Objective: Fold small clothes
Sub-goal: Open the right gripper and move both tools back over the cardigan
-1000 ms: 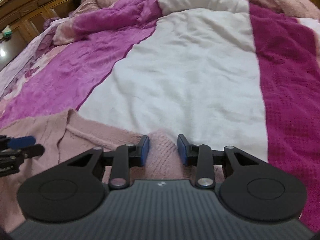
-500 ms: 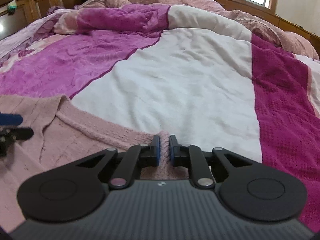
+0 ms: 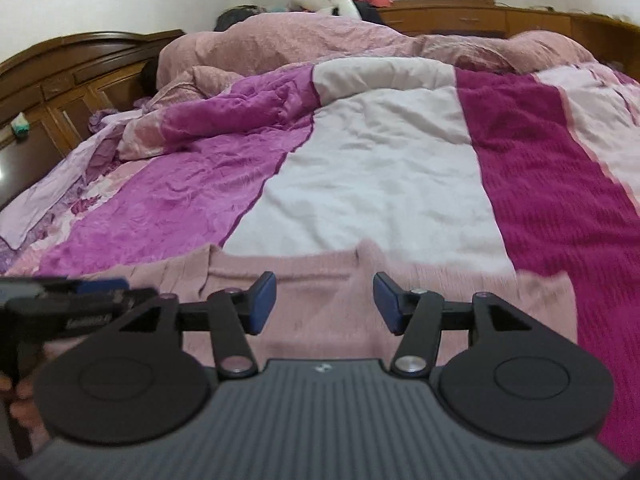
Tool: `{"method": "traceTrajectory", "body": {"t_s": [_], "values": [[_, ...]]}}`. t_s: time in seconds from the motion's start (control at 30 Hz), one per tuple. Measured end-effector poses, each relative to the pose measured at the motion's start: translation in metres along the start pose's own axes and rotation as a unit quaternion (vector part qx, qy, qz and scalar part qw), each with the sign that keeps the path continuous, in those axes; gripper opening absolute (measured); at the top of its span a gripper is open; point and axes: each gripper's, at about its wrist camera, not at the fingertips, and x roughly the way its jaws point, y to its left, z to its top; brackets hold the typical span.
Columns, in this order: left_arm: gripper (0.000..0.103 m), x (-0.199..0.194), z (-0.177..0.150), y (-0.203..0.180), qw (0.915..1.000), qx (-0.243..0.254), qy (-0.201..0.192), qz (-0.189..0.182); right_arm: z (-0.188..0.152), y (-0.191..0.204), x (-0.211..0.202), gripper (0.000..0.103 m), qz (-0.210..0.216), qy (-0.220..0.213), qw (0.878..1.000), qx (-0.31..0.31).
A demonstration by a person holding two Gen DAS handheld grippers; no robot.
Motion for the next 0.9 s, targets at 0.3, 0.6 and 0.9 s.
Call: {"method": "traceTrajectory", "body": {"t_s": [0.3,0.6,0.9], "values": [[0.05,0.032,-0.004,-0.01,0.9993,0.005,0.036,0.001,-0.034,-0.001,-0.017,0.056,-0.018,0.023,0.999,0.032],[0.05,-0.02,-0.002,0.014,0.9993,-0.021,0.029,0.013,-0.043,-0.007,-0.042,0.056,-0.017,0.015,0.998,0.059],[0.05,-0.099,-0.02,0.047,0.9976,-0.035,0.03,0.052,-0.056,-0.002,-0.079,0.056,-0.015,0.01,0.998,0.062]]}}
